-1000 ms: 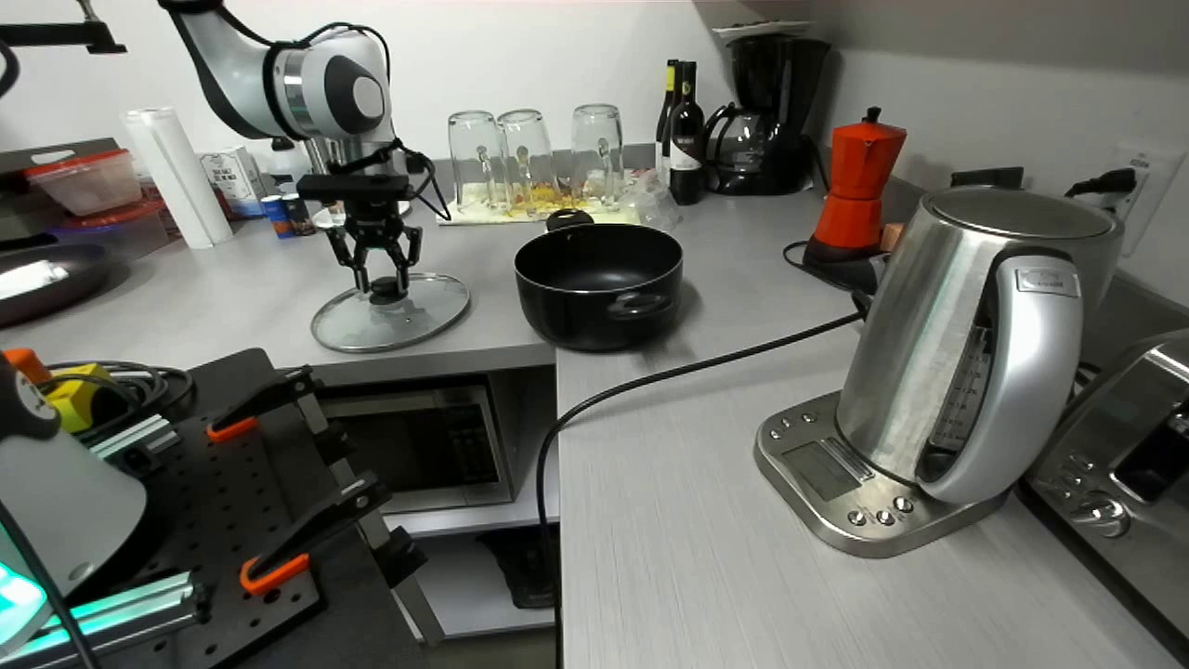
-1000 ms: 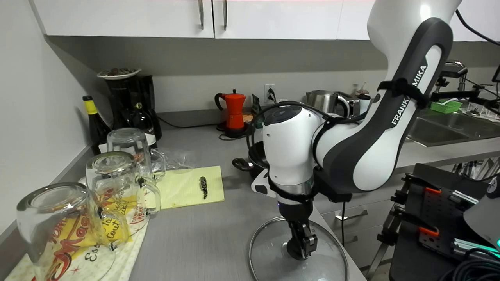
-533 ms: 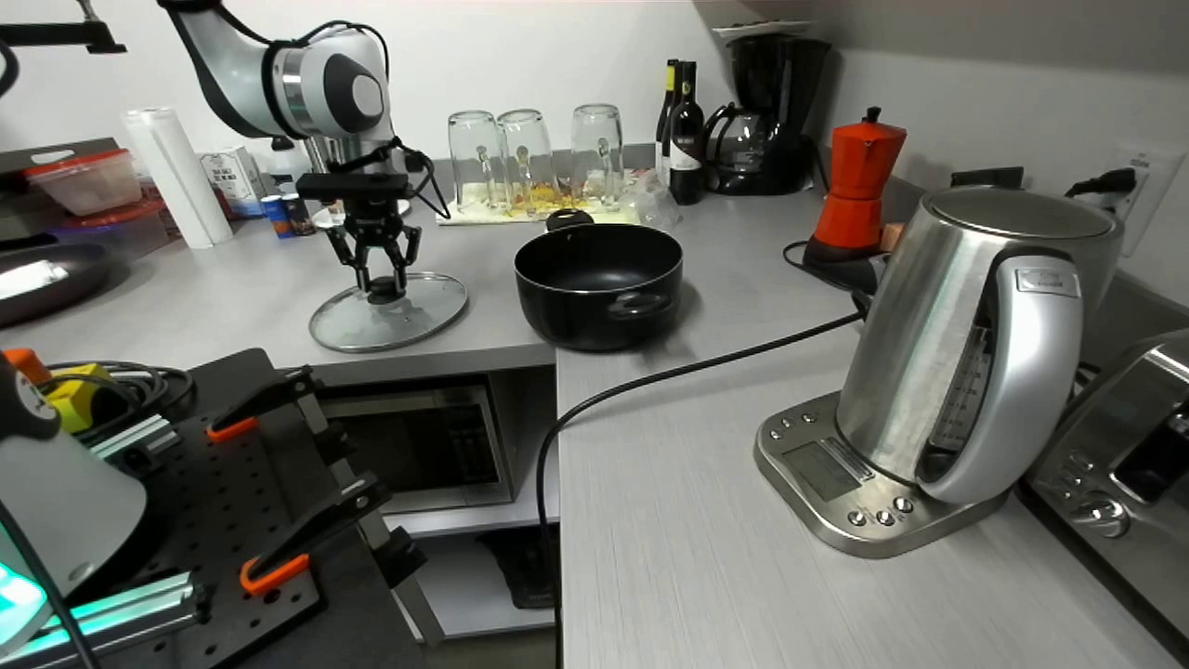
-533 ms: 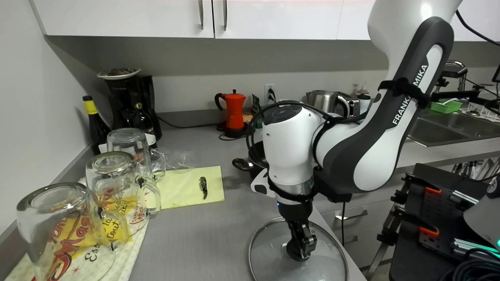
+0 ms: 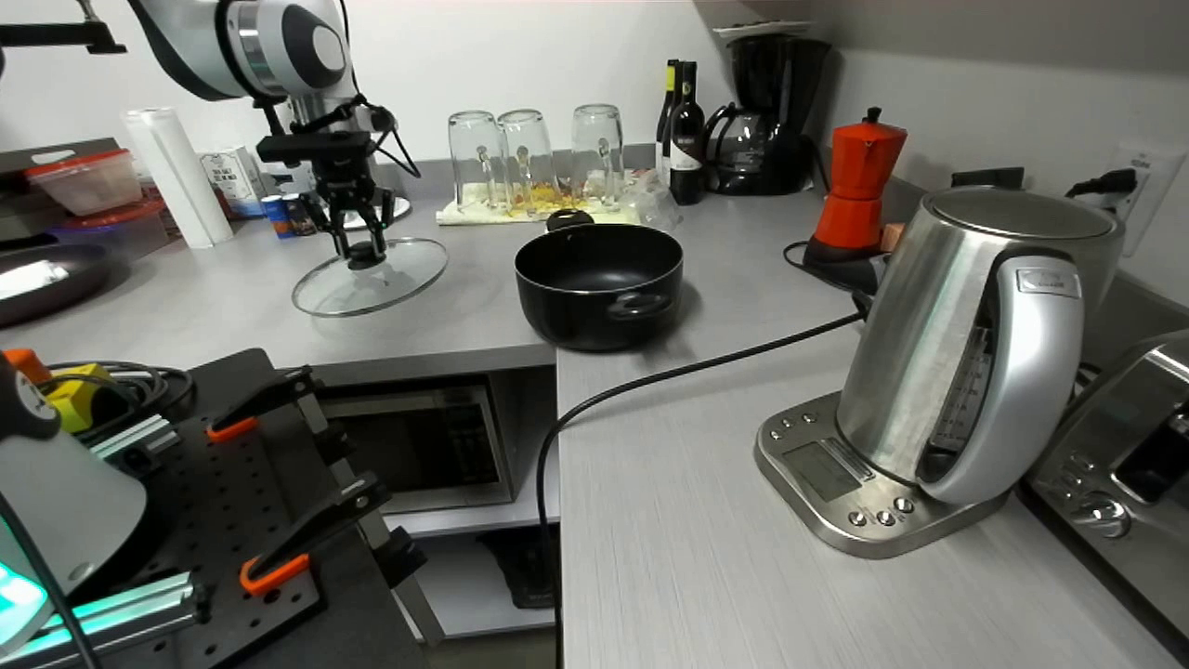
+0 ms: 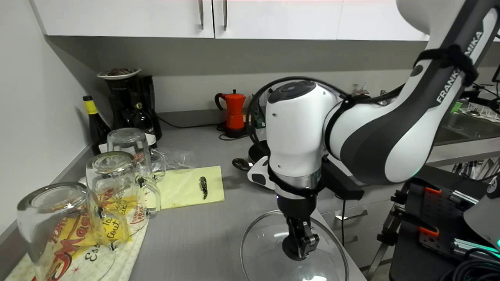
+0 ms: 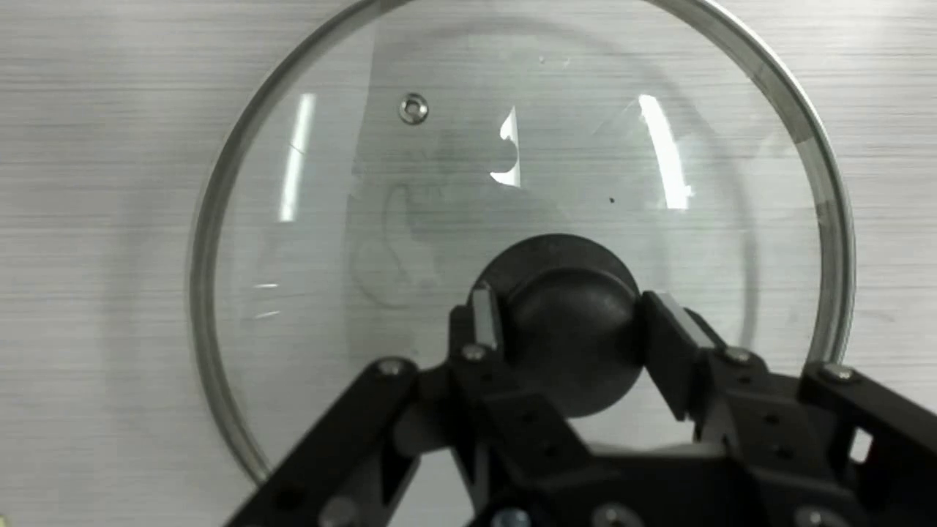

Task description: Place the lid on the pot

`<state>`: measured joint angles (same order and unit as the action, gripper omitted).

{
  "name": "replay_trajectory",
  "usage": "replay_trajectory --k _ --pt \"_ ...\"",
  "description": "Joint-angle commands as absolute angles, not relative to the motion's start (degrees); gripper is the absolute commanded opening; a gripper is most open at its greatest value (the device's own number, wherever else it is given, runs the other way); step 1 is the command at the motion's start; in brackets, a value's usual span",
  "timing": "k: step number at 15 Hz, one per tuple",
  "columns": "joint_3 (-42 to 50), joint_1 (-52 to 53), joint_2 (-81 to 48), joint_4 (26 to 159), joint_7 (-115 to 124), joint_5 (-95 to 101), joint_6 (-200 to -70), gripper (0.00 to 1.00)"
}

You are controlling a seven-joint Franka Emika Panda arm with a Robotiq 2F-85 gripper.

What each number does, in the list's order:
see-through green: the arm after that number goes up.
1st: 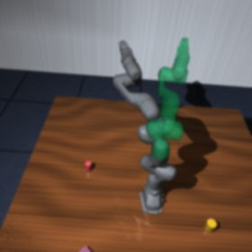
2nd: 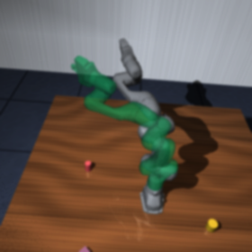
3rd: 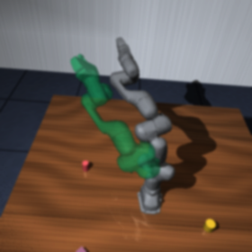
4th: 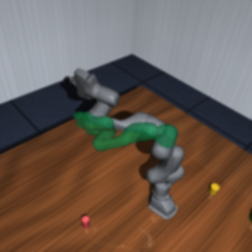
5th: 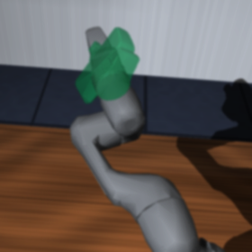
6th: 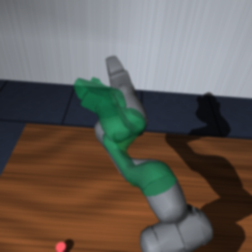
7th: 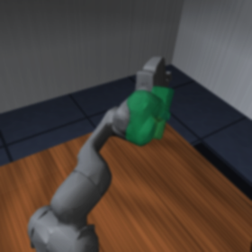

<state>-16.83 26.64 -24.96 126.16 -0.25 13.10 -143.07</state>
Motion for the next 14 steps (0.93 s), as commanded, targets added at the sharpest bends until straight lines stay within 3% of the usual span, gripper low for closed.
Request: replay_trajectory --k 1,14 --pt "-16.4 27.4 -17.1 128.3 4.6 13.9 -139.6 0.25" --pt "-13.2 17.5 -7.8 124.8 9.1 9.8 -133.2 0.25"
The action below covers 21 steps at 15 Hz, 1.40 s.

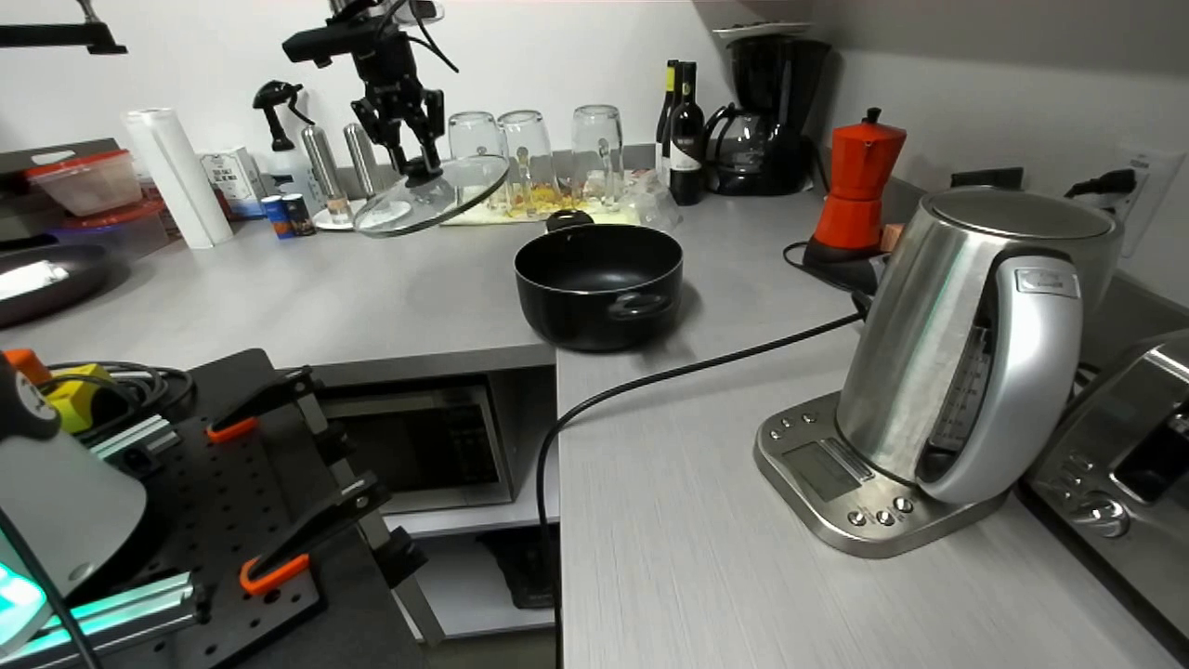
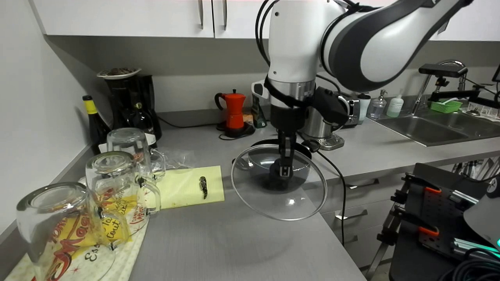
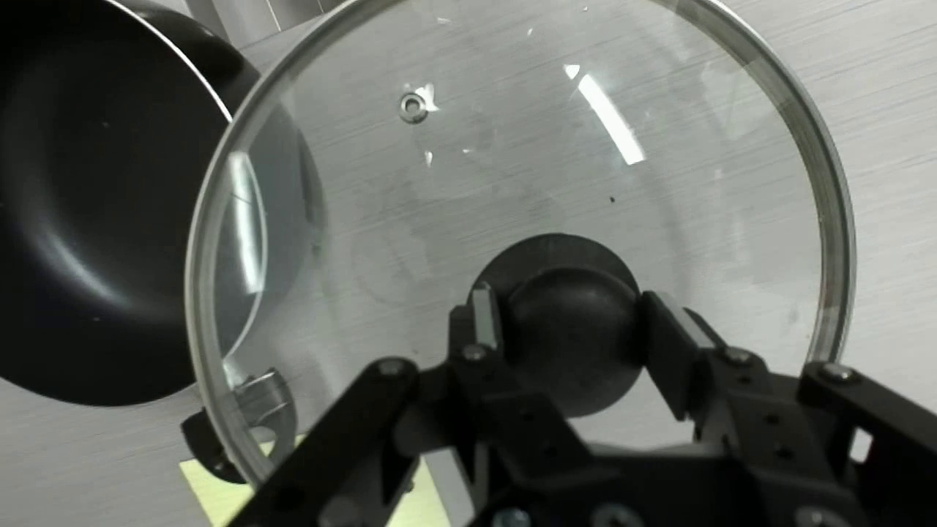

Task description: Place the lid on the pot

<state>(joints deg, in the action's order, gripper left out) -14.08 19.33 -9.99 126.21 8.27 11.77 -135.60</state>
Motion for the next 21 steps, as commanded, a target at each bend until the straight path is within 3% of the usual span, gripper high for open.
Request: replay_trajectory --k 1,21 --pt "-12.7 16.6 -7.8 124.0 9.2 9.3 -132.7 0.25" --pt "-4.1 6.4 -19.1 109.7 11.5 -0.1 -126.3 0.25"
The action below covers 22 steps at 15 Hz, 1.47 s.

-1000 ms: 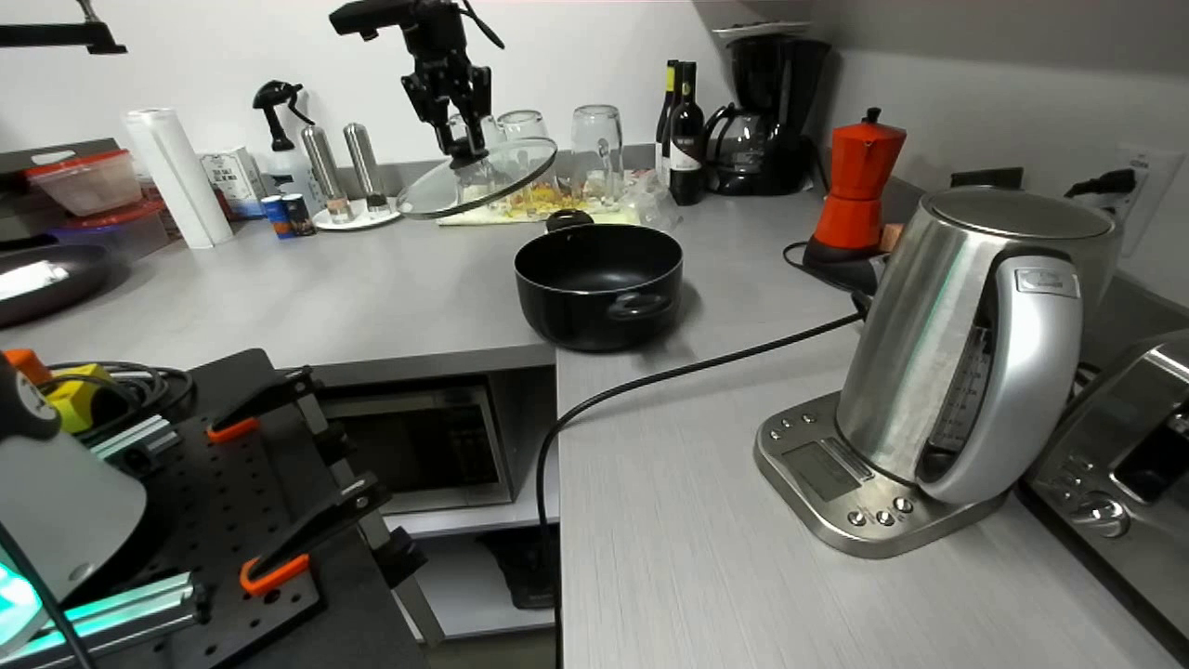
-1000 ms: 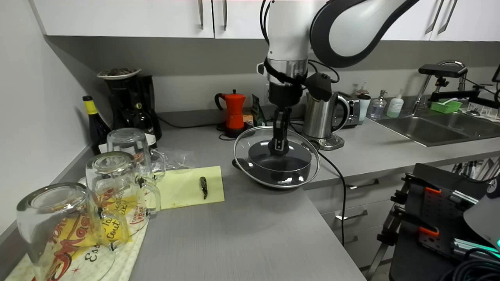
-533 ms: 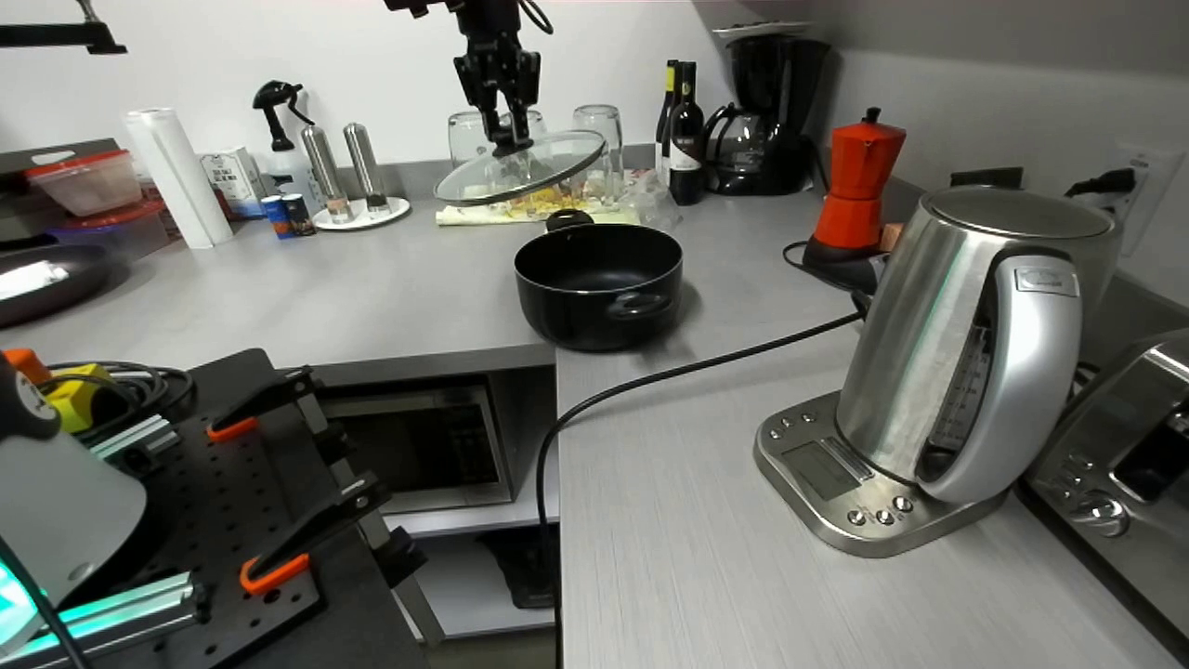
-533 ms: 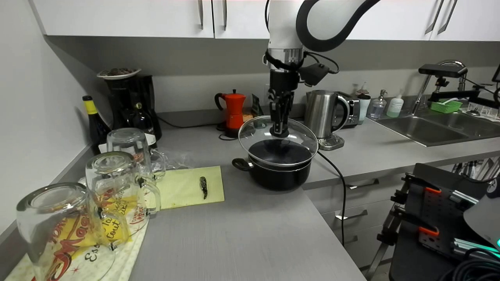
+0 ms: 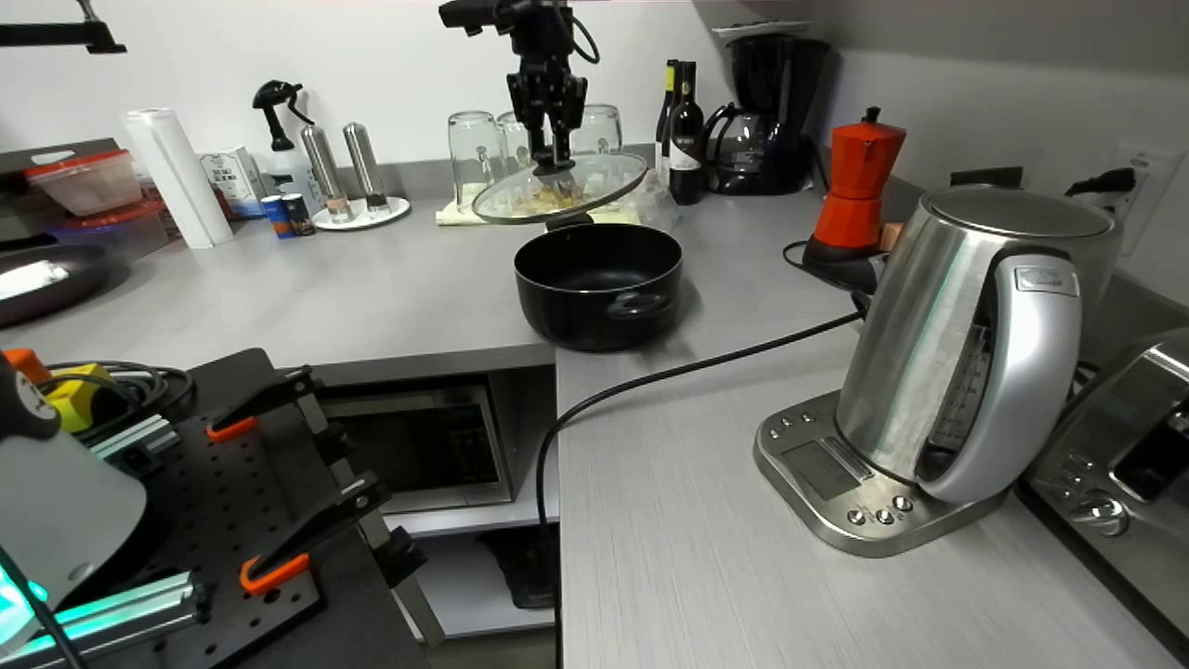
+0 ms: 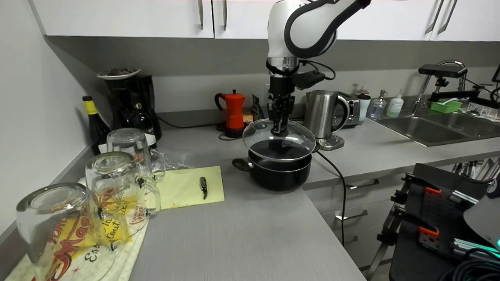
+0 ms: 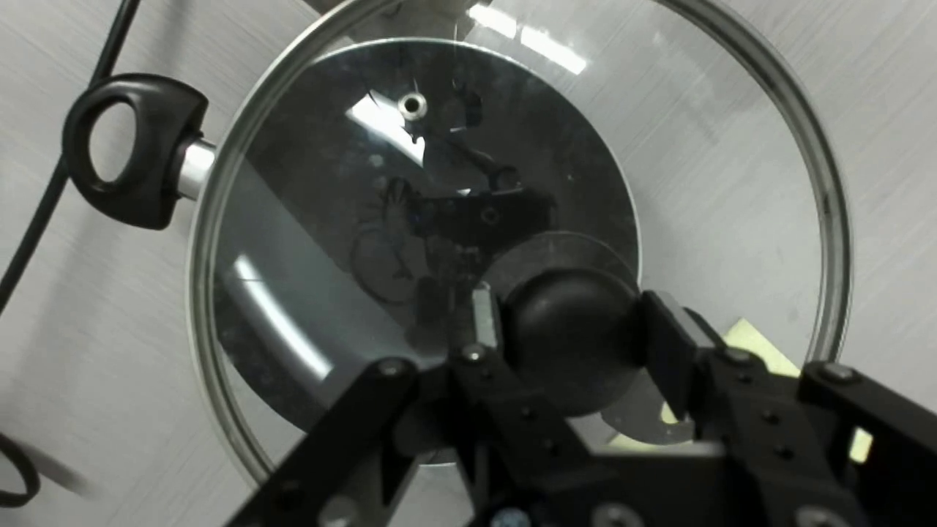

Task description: Place the lid on the pot

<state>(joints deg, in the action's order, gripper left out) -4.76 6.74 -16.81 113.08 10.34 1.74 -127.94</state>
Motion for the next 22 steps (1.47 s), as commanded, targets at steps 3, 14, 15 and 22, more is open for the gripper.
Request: replay_trajectory --k 3,14,15,22 --pt "-3.4 5.7 -21.4 108.3 12.1 -1.2 -126.5 0.25" --pt "-3.0 2.7 -25.7 106.4 11.2 -7.8 -127.1 0.25" --pt "-2.9 2.6 -25.9 106.3 11.1 -8.2 -127.2 0.25" --pt "-2.8 1.9 -26.4 106.4 11.0 -9.3 -127.5 0.25"
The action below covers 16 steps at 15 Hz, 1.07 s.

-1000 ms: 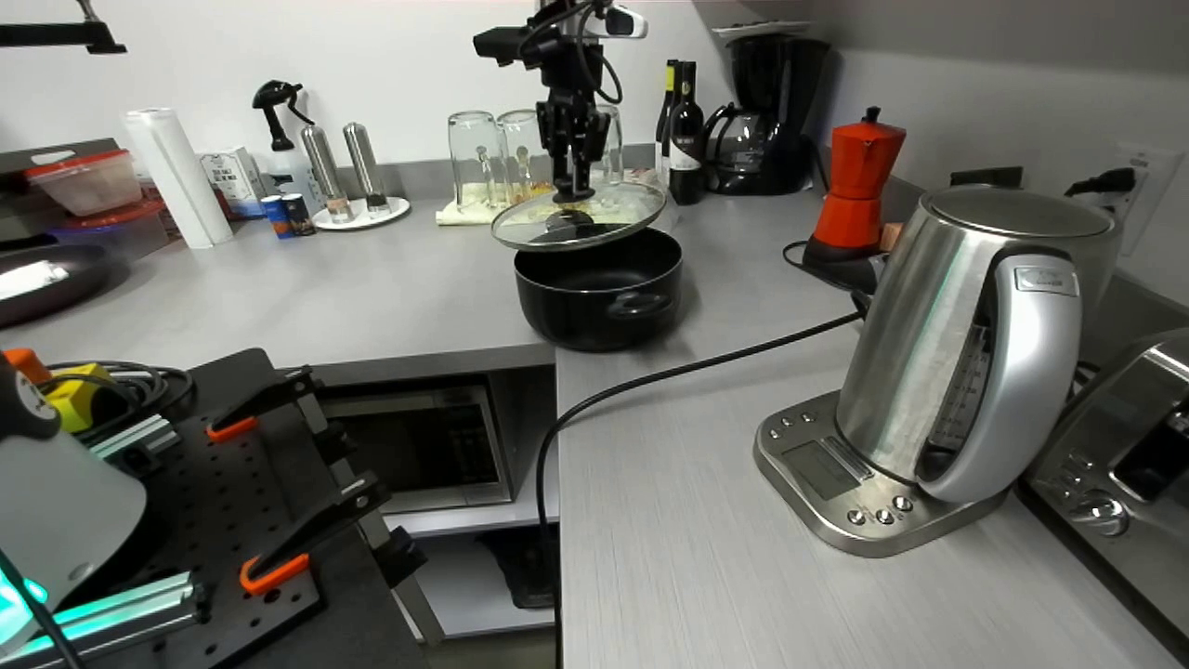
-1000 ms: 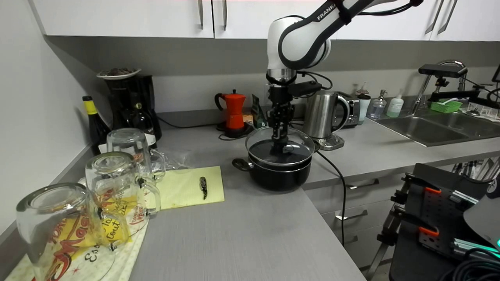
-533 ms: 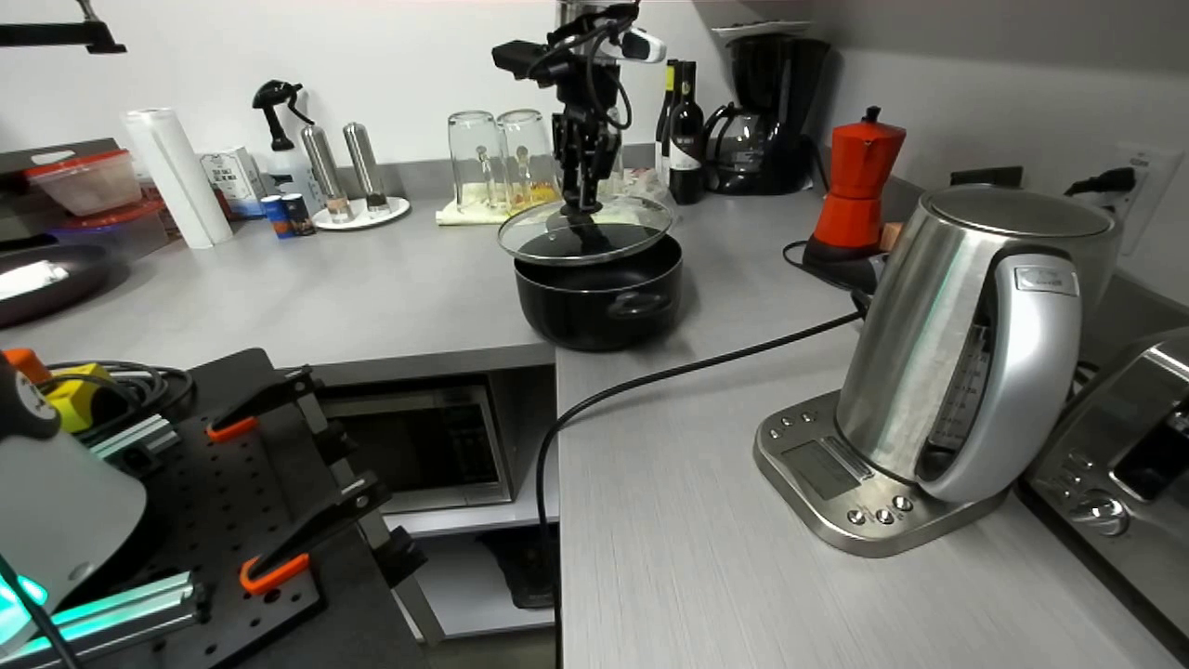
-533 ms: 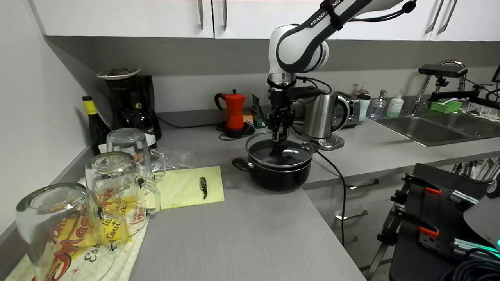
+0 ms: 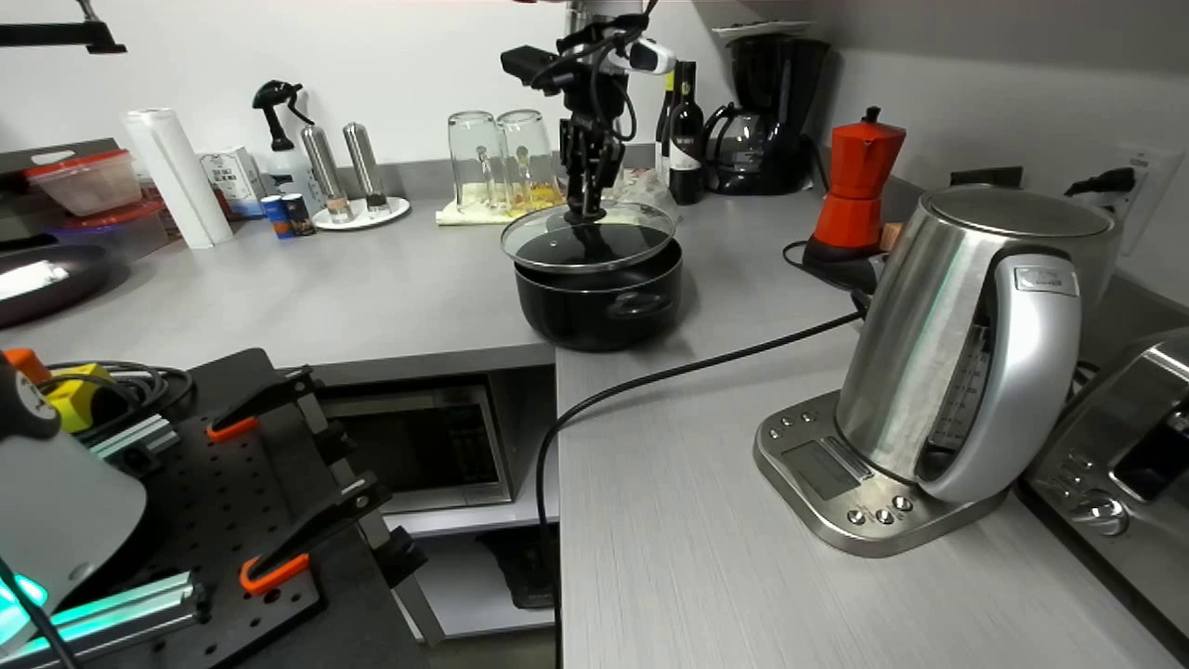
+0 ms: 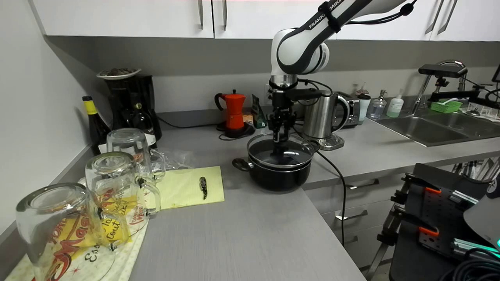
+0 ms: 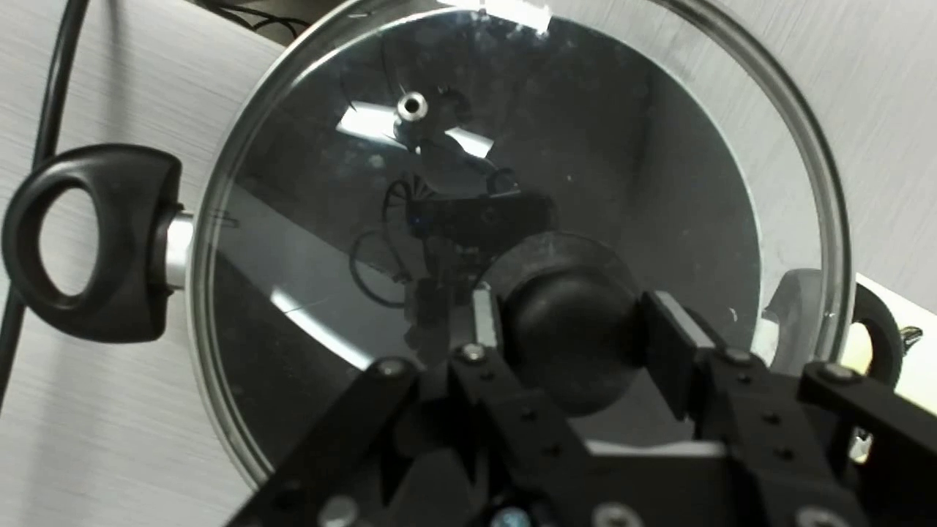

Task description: Place the lid on the pot

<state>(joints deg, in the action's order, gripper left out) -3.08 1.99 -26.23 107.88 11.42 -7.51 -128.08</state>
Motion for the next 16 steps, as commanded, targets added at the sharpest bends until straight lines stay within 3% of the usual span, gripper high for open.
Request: replay_trajectory --k 1,16 --pt "-2.8 1.8 -26.5 106.4 11.1 -9.3 -127.5 0.25" --pt "-2.7 1.2 -29.0 105.7 10.7 -9.8 -127.6 0.25"
